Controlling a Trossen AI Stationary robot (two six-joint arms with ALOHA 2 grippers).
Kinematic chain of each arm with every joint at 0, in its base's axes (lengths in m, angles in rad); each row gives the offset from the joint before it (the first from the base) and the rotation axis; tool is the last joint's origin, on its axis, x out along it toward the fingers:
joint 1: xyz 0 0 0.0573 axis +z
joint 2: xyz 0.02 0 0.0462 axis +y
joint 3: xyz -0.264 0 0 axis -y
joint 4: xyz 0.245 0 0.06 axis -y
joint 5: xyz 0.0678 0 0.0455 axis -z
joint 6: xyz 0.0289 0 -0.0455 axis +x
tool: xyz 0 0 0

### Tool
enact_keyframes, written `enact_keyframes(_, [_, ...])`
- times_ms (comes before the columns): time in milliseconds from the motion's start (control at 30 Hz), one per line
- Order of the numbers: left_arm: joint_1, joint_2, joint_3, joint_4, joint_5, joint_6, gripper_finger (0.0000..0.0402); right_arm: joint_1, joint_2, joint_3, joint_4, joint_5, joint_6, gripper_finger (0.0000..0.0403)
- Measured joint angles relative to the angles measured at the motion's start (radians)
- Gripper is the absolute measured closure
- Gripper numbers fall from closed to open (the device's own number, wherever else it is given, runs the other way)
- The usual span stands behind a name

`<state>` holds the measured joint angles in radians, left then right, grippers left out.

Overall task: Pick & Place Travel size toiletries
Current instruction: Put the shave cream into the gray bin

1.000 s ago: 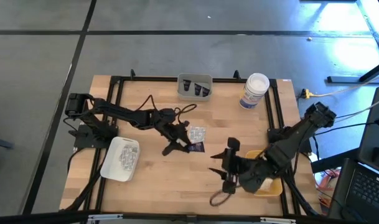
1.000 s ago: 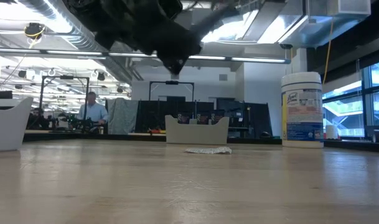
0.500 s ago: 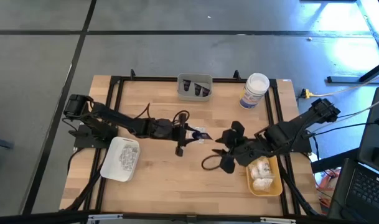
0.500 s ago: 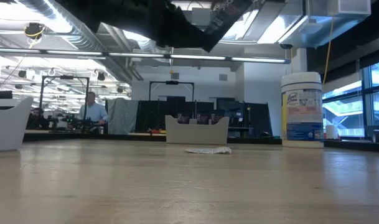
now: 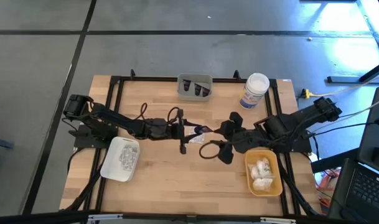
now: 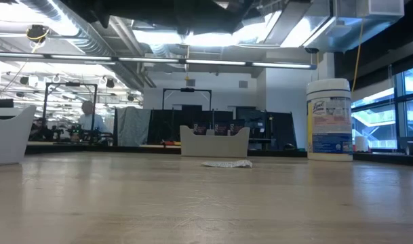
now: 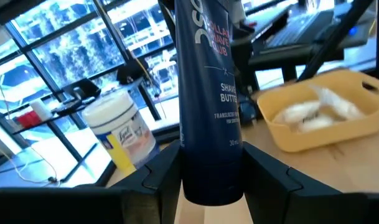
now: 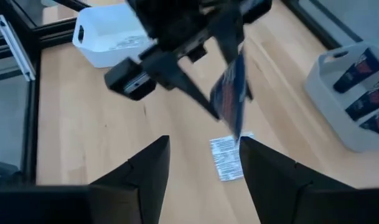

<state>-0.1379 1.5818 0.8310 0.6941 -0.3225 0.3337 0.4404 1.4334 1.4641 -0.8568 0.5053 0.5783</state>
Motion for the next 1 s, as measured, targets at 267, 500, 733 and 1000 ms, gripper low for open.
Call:
enact_keyframes(267, [0.000,0.000,0.000,-0.018,0.001,-0.006,0.0261,-0.035,-0.003,0.056,0.000,0.002,-0.078,0.0221])
enact_keyframes(500, [0.000,0.000,0.000,-0.001,0.010,-0.007,0.0261,-0.044,-0.001,0.059,-0.004,-0.001,-0.105,0.0243])
enact_keyframes(733, [0.000,0.000,0.000,0.041,0.035,-0.007,0.0261,-0.063,0.001,0.059,-0.004,-0.001,-0.116,0.0261])
enact_keyframes(1000, [0.000,0.000,0.000,0.043,0.034,-0.007,0.0261,-0.068,0.001,0.059,0.010,0.000,-0.123,0.0291])
